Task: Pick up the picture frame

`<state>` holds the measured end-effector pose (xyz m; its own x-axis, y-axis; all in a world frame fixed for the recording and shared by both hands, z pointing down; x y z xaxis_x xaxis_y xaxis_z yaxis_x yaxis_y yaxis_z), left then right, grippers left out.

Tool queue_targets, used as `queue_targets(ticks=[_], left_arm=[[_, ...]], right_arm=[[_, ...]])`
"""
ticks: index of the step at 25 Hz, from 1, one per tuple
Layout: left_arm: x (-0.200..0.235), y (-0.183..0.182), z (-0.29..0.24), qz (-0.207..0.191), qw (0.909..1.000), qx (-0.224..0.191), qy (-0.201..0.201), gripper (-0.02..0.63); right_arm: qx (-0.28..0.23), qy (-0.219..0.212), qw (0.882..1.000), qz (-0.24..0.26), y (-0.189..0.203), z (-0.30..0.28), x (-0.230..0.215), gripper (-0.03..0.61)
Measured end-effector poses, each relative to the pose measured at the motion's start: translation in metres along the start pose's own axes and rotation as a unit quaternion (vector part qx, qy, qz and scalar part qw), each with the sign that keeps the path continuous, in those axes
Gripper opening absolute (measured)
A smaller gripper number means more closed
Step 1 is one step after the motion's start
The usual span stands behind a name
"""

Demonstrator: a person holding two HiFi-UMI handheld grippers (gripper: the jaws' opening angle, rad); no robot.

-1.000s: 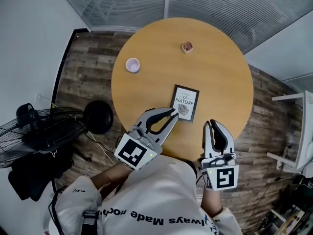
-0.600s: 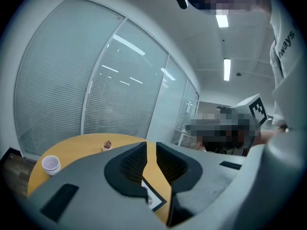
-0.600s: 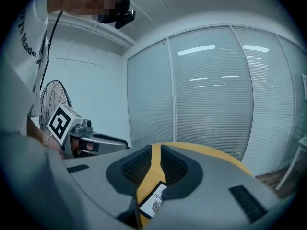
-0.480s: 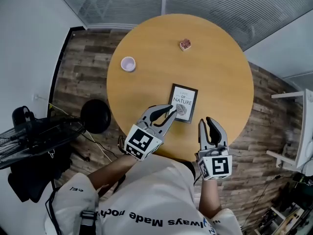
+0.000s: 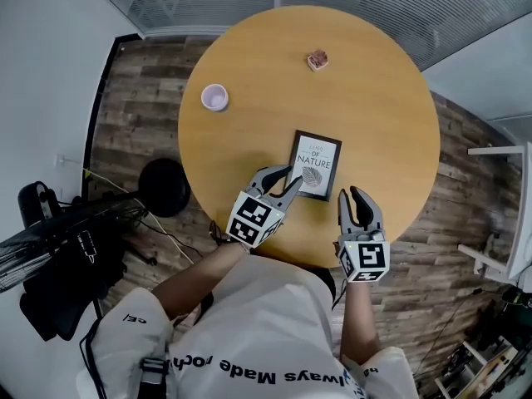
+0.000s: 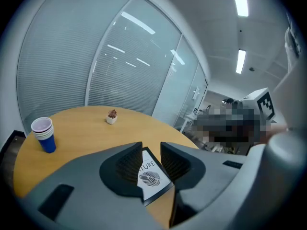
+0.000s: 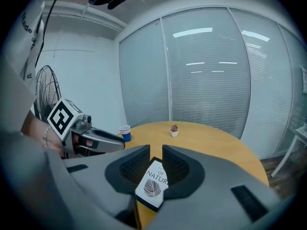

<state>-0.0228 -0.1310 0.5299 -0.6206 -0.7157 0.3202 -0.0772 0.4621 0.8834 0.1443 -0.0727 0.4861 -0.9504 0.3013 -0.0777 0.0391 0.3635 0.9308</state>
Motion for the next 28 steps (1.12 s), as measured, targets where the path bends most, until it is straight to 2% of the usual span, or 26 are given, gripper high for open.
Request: queue_targets(ticks=[13, 28], left_arm=[[0.03, 0.07, -0.043, 0.021, 0.9967, 0.07, -0.034, 0.094], [0.056, 0.12, -0.073, 0.042, 0.9906, 0.122, -0.046, 0.103]], right_arm=[[0.059, 0.013, 0.998, -0.021, 0.068, -0.041, -0.022, 0.075], [0.129, 0.024, 0.99, -0.043, 0.135, -0.079, -0.038, 0.094]])
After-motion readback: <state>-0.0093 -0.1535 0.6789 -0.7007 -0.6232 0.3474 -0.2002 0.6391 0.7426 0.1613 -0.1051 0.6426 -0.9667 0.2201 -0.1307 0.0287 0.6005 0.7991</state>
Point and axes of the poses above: the fingertips, and each gripper's own axes: z backward along the fingers, x to its left, y out of its underside, the point moved 6 cm from there along z, backward along the fingers, and after that the axes turned 8 degrees about -x, right-handed, at the moved point
